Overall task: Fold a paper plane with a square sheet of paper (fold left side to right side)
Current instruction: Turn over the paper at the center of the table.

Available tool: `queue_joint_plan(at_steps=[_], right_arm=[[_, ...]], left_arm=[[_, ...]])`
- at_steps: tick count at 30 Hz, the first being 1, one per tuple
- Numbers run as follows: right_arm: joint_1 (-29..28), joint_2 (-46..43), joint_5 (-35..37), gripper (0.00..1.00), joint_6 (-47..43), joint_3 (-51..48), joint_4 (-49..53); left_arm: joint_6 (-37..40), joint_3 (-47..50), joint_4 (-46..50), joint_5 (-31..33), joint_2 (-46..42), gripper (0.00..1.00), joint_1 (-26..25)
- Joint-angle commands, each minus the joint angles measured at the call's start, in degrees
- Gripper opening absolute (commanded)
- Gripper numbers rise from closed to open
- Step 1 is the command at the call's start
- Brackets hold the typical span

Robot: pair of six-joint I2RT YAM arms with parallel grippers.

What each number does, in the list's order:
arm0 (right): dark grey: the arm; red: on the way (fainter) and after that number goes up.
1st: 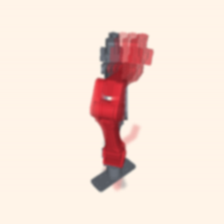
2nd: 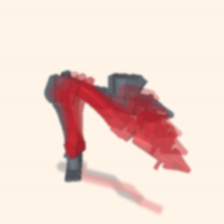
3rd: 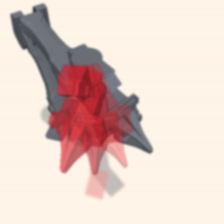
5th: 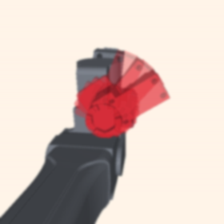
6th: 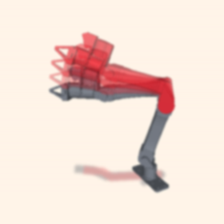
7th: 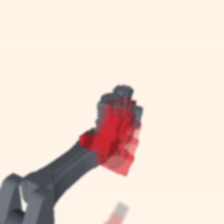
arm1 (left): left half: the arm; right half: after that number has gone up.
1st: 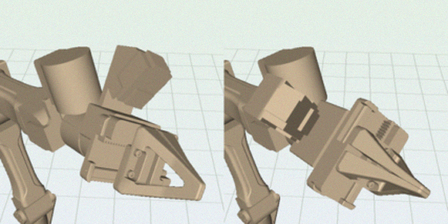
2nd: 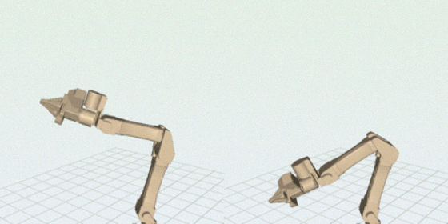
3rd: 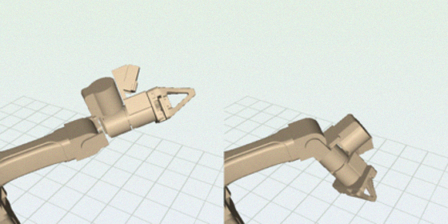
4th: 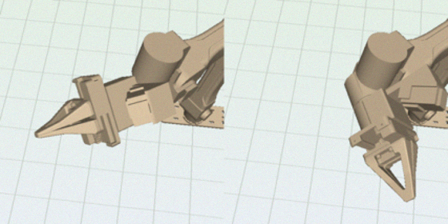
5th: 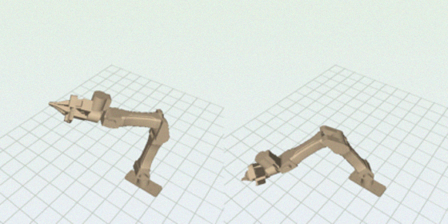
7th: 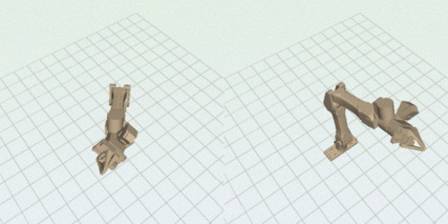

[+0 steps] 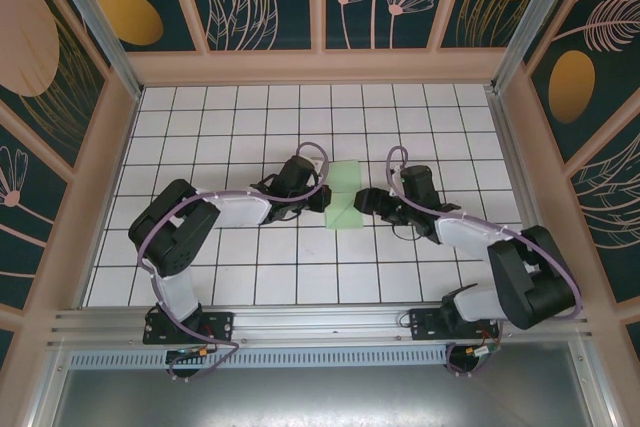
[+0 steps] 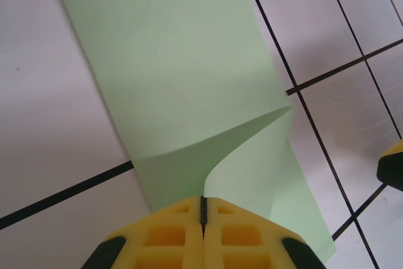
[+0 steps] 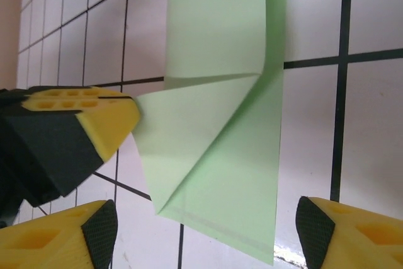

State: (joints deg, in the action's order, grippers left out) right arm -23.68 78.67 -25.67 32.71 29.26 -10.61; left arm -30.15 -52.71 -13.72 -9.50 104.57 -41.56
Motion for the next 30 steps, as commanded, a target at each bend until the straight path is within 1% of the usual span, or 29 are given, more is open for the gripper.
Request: queue_joint_plan(at_steps=[1, 4, 13, 18, 19, 23, 25, 30], right_arm=[[-0.32, 2.85, -2.65, 0.73, 1.19, 3.0, -2.54], [-0.87, 5.5, -4.53, 0.68, 2.26, 4.43, -4.67], [-2.41, 14.19, -5.18, 0.63, 3.33, 9.58, -6.94], [-3.82, 19.17, -6.64, 0.53, 4.0, 11.93, -8.82], [-4.15, 20.01, -7.04, 0.49, 4.19, 12.34, -9.42], [-5.19, 21.68, -8.44, 0.37, 5.16, 12.65, -12.0], [-5.56, 21.93, -8.43, 0.35, 5.34, 12.75, -12.22], [-6.62, 22.52, -7.94, 0.33, 5.35, 12.2, -12.01]], left_arm=[[0.72, 1.31, 0.37, 2.21, -2.02, 0.07, 0.25], [0.75, 1.97, 0.35, 2.66, -2.65, 0.07, 0.35], [0.53, 2.46, 0.43, 3.15, -3.41, 0.07, 0.33], [0.27, 2.43, 0.03, 3.3, -3.45, 0.08, 0.34], [0.16, 2.42, -0.08, 3.41, -3.5, 0.1, 0.27], [-0.59, 1.95, 0.73, 4.86, -3.92, 0.23, 0.31], [-0.95, 1.67, 1.47, 5.93, -4.51, 0.29, 0.33], [-1.49, 2.35, 2.54, 8.33, -8.4, 0.39, 0.38]])
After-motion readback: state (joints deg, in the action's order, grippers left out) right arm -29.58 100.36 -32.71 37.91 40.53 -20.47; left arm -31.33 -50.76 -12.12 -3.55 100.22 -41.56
